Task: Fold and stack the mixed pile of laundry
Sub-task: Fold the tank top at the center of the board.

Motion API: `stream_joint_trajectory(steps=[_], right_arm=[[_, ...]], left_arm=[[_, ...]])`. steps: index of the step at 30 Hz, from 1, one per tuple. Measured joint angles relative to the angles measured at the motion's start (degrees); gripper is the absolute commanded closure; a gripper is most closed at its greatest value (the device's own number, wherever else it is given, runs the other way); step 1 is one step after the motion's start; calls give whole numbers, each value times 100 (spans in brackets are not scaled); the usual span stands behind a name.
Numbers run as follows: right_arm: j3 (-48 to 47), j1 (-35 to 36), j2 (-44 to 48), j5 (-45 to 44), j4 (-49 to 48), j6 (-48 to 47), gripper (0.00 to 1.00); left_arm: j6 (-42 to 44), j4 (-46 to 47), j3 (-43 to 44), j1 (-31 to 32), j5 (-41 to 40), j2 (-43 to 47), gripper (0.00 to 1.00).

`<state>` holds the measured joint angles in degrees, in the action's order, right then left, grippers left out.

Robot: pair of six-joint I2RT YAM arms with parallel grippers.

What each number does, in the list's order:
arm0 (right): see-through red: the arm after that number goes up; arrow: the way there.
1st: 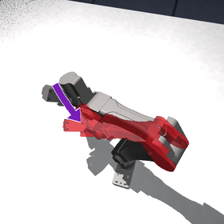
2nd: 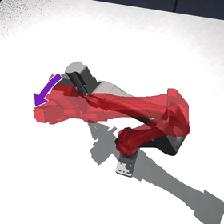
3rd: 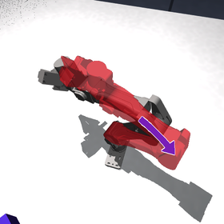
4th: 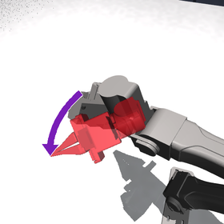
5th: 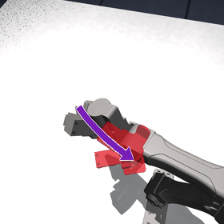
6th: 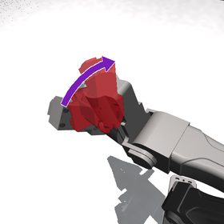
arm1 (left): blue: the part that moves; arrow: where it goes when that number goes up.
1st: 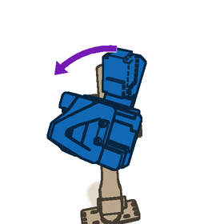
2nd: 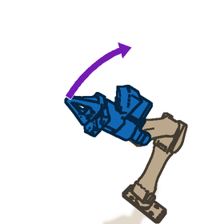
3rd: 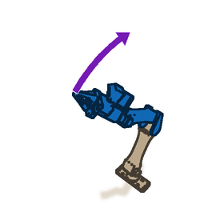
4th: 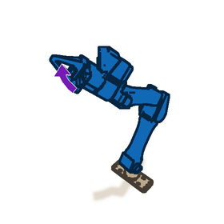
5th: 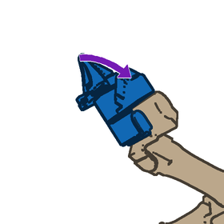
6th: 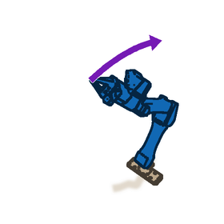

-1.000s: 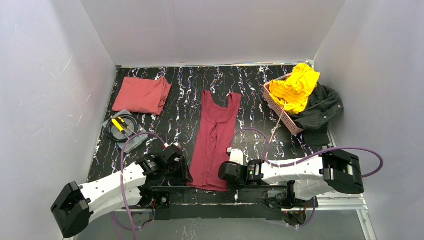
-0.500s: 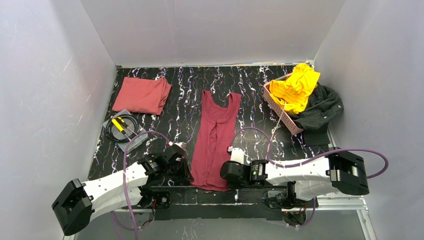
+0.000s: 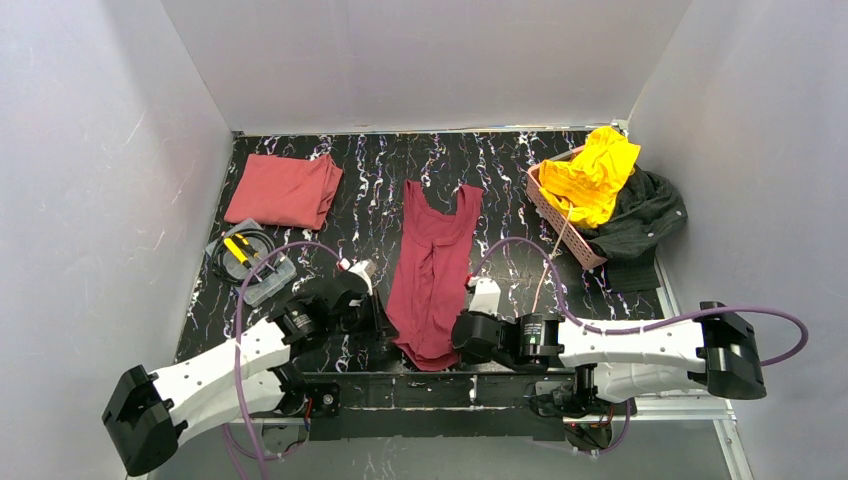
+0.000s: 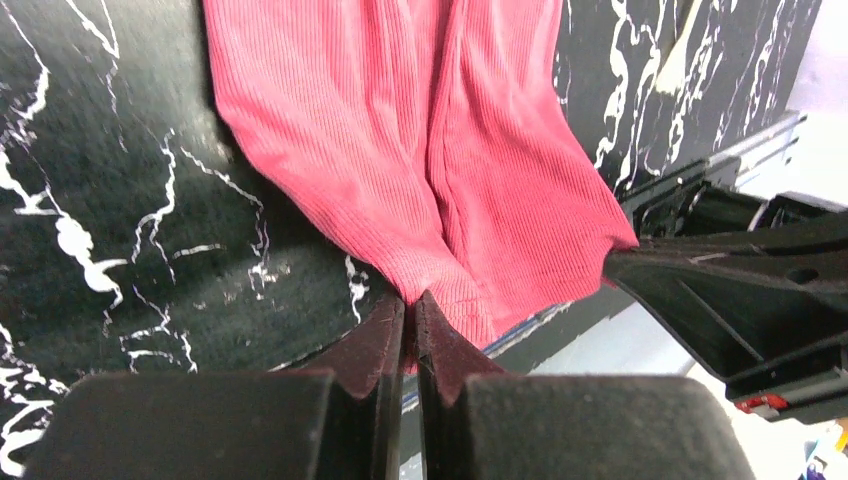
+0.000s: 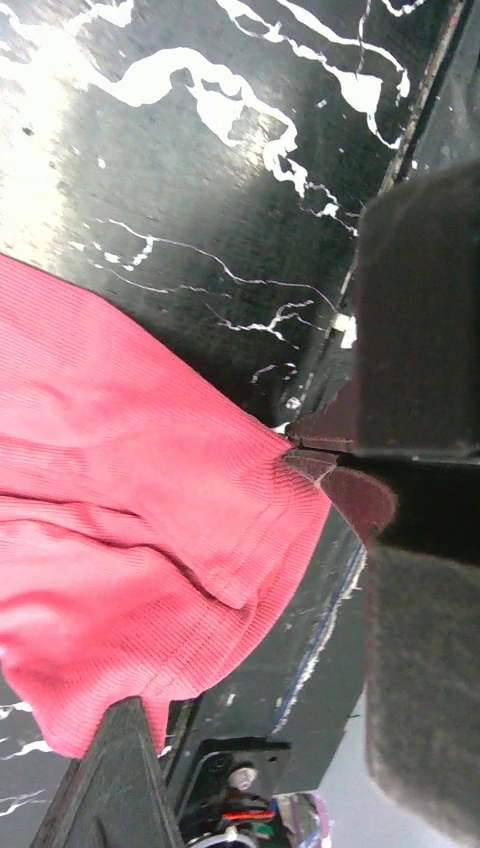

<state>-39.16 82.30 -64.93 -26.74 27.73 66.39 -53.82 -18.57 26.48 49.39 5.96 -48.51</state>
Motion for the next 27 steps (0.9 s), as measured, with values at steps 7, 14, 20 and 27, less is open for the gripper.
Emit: stream_joint_trajectory(steps=[7,14,20,27], right_arm=[[-177,-946,-94,-37,-166,-721,99],[-459,-2188,-667,297,-691,-1749,99],[-994,-2979,-1355,584,-1130,-2581,99],[-1639,-3770,-2079,918,-1475,-3250,99]], left_arm=[[203,518,284,-595,28,-855,100],[476,1300,745,-1294,275,-1915,100],[811,1788,1384,-1808,529,-3051,100],[1128,2142,2218,-2299,702,-3971,100]])
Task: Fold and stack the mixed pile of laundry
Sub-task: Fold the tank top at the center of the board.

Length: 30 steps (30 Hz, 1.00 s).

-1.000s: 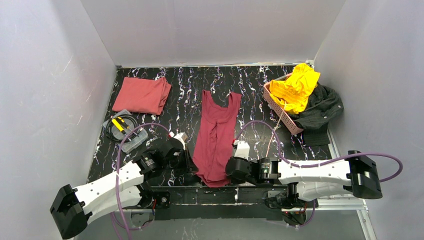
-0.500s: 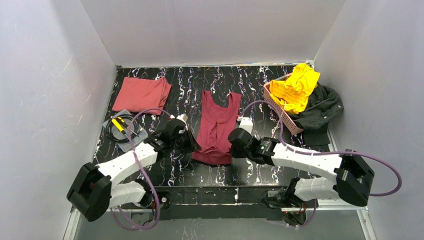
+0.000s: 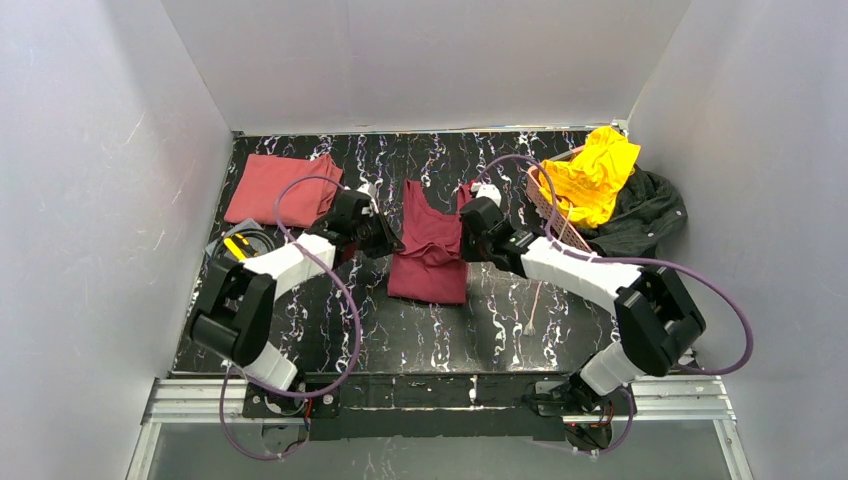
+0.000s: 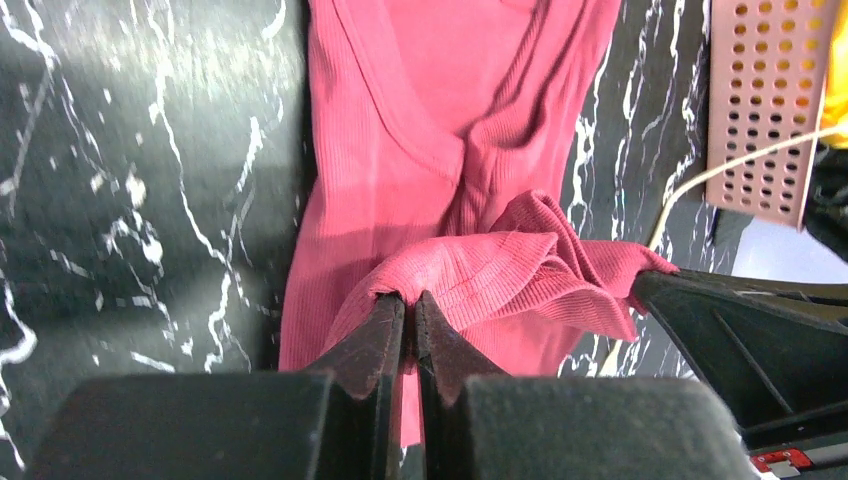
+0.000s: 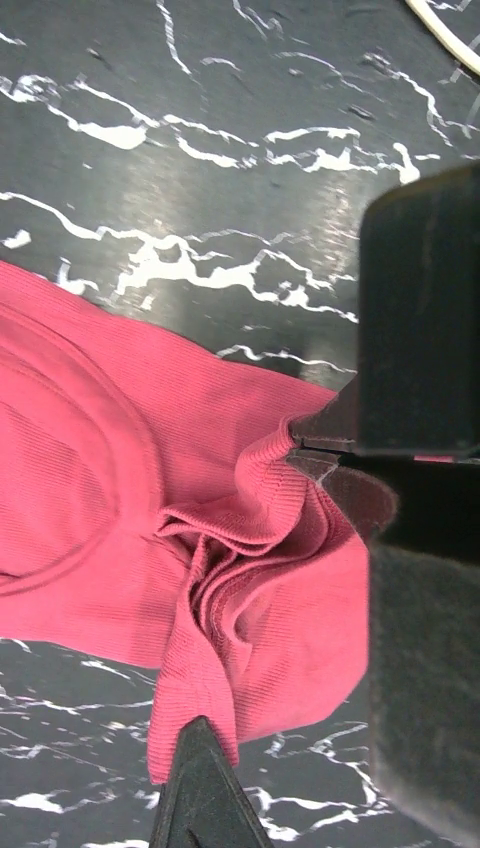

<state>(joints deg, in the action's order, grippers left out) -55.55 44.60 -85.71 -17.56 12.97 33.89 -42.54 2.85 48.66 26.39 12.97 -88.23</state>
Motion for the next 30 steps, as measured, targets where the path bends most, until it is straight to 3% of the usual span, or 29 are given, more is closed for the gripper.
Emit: stream_joint_trajectory(steps=[13,15,16,17,18,19,22,26,30], right_arm=[[-356,-568,-804,317,-94,-415,99],[-367,-590,-815,319,-92,-417,99],[-376,-601,-815,319,-92,-417,96],[-393,-616,-820,321,-87,-417,82],[-426,-640,-828,341,-76,-426,62],[-470,-673,-841,367,-66,-433,52],[-656,-796,-852,426,22,-535,28],[-820,-894,-739,450,96,-706,14],[-710,-896,-245,737,203,-710,12]], left_arm=[[280,76,785,-378,319,-1318,100],[330,79,914,-380,393,-1397,90],[363,79,973,-380,433,-1434,81],[400,72,1034,-380,466,-1460,69],[444,57,1093,-382,503,-1480,58],[509,24,1145,-385,525,-1482,48],[647,-98,1329,-415,525,-1453,30],[839,-332,1292,-459,306,-1067,23],[1038,-452,951,-485,247,-264,23]])
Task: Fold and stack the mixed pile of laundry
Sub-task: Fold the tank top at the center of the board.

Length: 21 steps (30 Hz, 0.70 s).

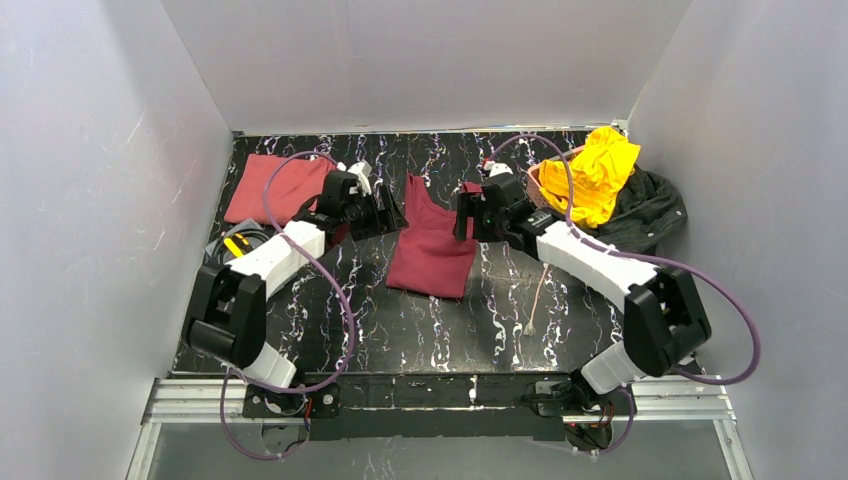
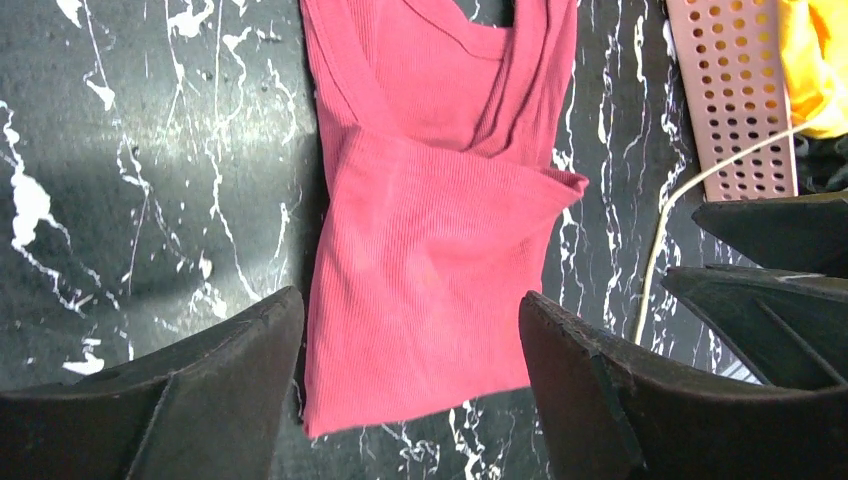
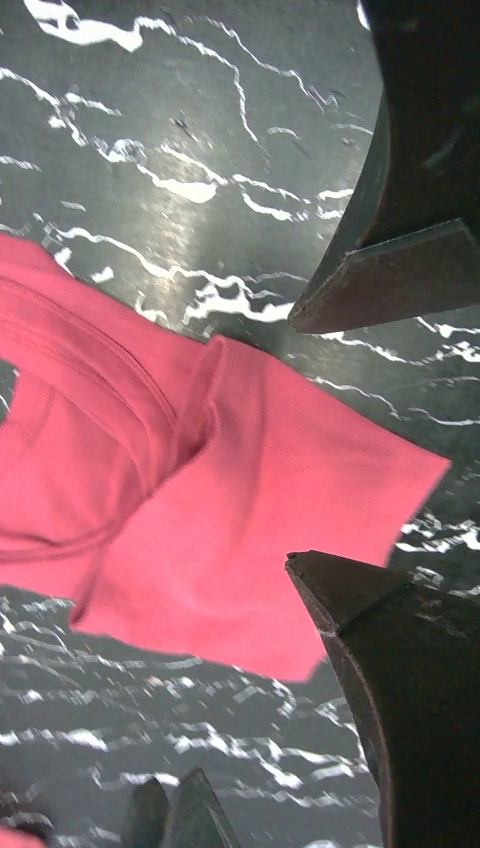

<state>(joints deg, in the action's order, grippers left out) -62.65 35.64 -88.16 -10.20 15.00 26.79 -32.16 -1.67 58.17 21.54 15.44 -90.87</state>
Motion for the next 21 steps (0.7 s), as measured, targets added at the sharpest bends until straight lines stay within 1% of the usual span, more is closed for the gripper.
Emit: stream_joint_trajectory(steps=[3,6,7,9,10,14,17,20,21], right_arm=[[313,2,409,389,-59,66,15],[645,11,494,780,-133,162,18],[776,28,474,911,-160,190,21],[992,85,415,1097,-166,236,30],[1071,125,372,1180,-168,271,33],[1147,291,164,1342,-170,332,34],[1147,417,26,1331,-160,369,35],[1172,481,-20,1320,-168,433,41],[1187,496,-31,1314,-170,448,44]], left_arm=[[94,-55,-254,0,17,319,23],[131,-105,-531,0,68,317,23],[138,-164,-627,0,90,273,23],[151,-221,-761,2,127,153,25],[155,-229,-826,4,164,50,26],[195,-269,-879,22,238,-269,39],[240,-205,-874,31,308,-356,41],[284,-138,-870,55,369,-422,50],[299,-107,-863,59,402,-459,55]])
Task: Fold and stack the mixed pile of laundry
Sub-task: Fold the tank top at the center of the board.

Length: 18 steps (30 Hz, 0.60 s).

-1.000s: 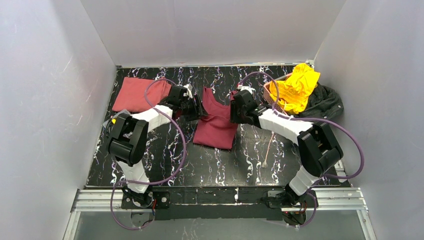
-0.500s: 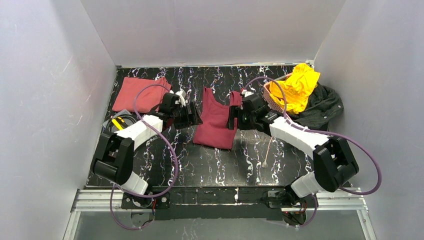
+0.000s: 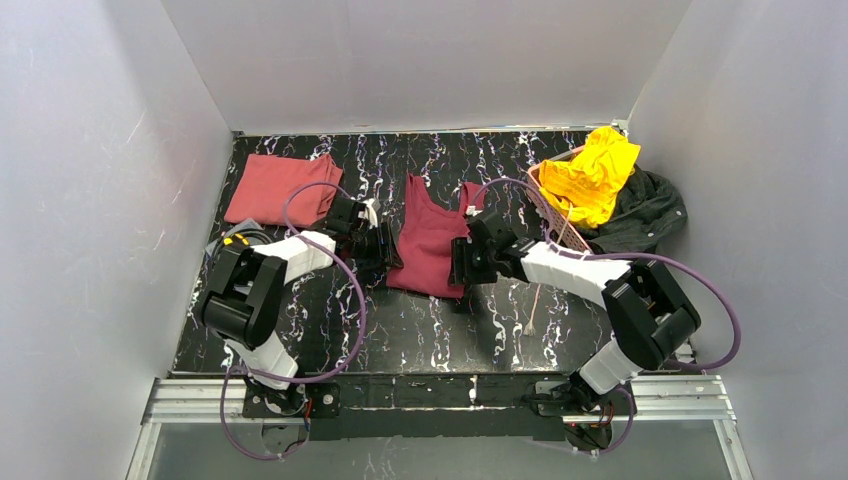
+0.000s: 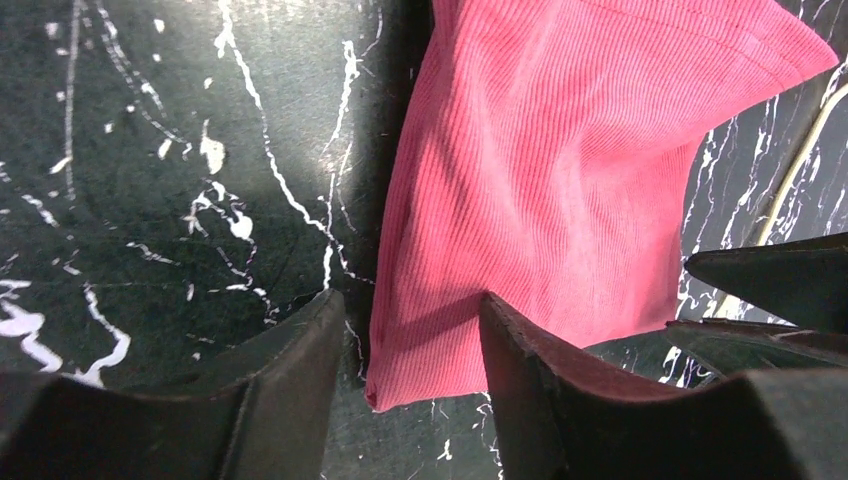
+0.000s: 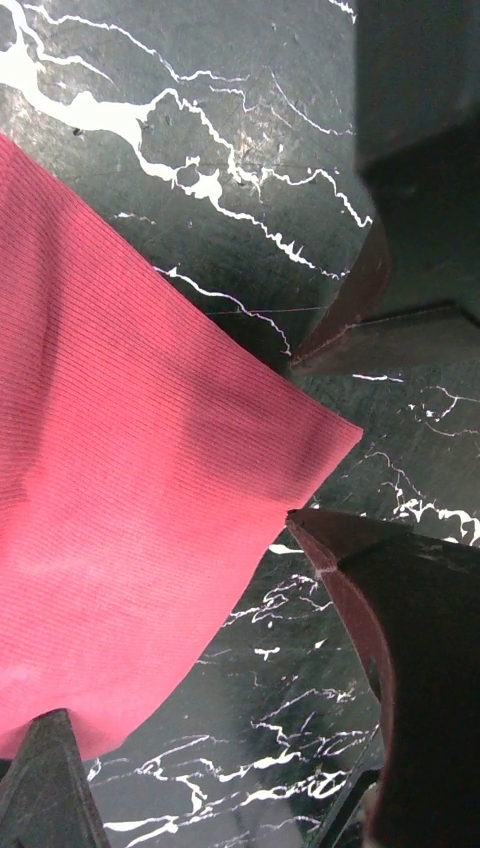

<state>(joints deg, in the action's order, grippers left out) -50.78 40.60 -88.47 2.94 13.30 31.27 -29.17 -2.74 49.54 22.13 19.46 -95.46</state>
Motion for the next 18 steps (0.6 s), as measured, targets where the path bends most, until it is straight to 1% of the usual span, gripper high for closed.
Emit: stream_joint_trajectory(steps=[4,7,8,11,14,16,17,18], right_arm=[[4,76,-140,-24,7,59,52],[4,157,-256,-83,11,101,62],[4,195,-302,-105,13,114,66],[9,271,-393,-149,37,140,80],[111,334,-376,-168,35,149,88],[247,374,-278,-164,26,162,90],[321,385,-195,-160,33,157,91],[446,409,-63,-142,42,160,91]], left_arm=[[46,114,22,61,76,-142,73],[79,142,24,151,90,-216,90],[76,142,20,190,85,-229,94],[28,212,-74,295,59,-210,98],[-79,343,-367,398,-2,15,99],[-195,382,-706,483,-66,323,98],[-249,382,-859,522,-85,481,96],[-332,376,-1102,584,-103,721,92]])
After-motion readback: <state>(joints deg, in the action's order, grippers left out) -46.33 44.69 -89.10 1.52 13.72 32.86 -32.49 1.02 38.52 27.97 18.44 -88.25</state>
